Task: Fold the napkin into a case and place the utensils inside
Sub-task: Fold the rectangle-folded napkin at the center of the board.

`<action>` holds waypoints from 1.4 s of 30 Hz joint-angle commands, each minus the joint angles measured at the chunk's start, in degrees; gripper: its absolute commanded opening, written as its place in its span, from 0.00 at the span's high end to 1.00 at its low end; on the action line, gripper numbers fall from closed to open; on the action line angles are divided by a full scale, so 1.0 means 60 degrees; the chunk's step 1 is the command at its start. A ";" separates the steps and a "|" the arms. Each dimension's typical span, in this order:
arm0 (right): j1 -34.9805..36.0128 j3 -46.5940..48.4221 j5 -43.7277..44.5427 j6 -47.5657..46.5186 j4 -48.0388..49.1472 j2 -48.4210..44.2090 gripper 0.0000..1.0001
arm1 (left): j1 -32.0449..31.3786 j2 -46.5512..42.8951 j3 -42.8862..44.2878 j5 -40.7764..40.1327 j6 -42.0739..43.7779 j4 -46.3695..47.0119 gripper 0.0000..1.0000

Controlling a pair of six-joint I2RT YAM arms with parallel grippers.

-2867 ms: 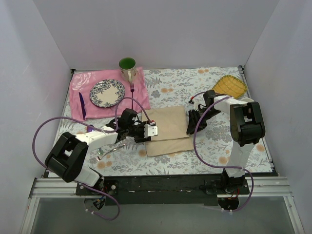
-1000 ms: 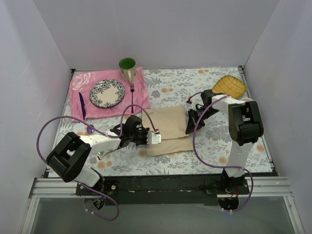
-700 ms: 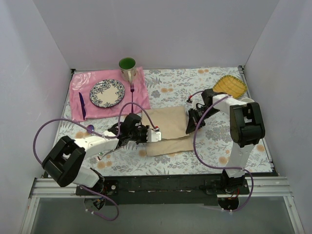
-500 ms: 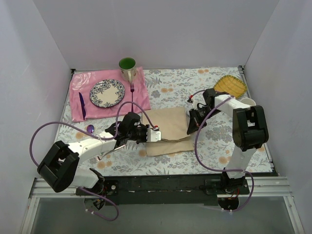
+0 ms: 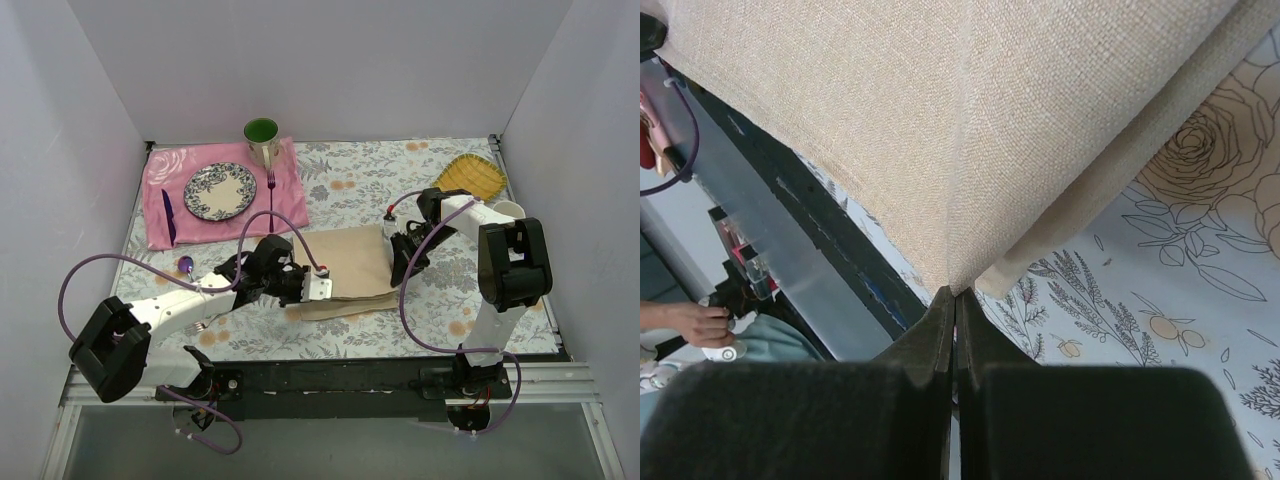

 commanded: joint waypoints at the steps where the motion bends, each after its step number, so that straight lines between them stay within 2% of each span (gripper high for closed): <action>1: 0.0023 -0.0092 0.0029 -0.0285 -0.0374 -0.0097 0.99 | -0.0153 -0.0399 0.0205 0.0544 -0.0099 -0.0501 1.00; 9: 0.0067 -0.0224 -0.0117 -0.0358 -0.0360 -0.0112 0.99 | -0.0300 -0.0238 -0.0219 0.0501 -0.0142 -0.0327 1.00; 25: 0.0316 -0.0356 0.0336 -0.0358 0.0137 0.1323 0.99 | -0.0446 0.1036 -0.0674 0.0282 -0.0377 0.0552 1.00; 32: 0.0302 0.0565 0.1054 0.0169 0.0782 0.1821 0.99 | -0.0417 0.1856 -0.0850 -0.0815 -0.0318 0.1182 1.00; 36: 0.0258 0.1225 0.1245 0.0009 0.0578 0.2174 0.99 | -0.0271 0.2164 -0.0587 -0.0847 -0.0347 0.1256 1.00; 42: 0.0243 0.1431 0.0894 -0.0270 -0.0212 0.1560 0.99 | -0.0271 0.1638 -0.0089 -0.0584 -0.0479 0.0847 1.00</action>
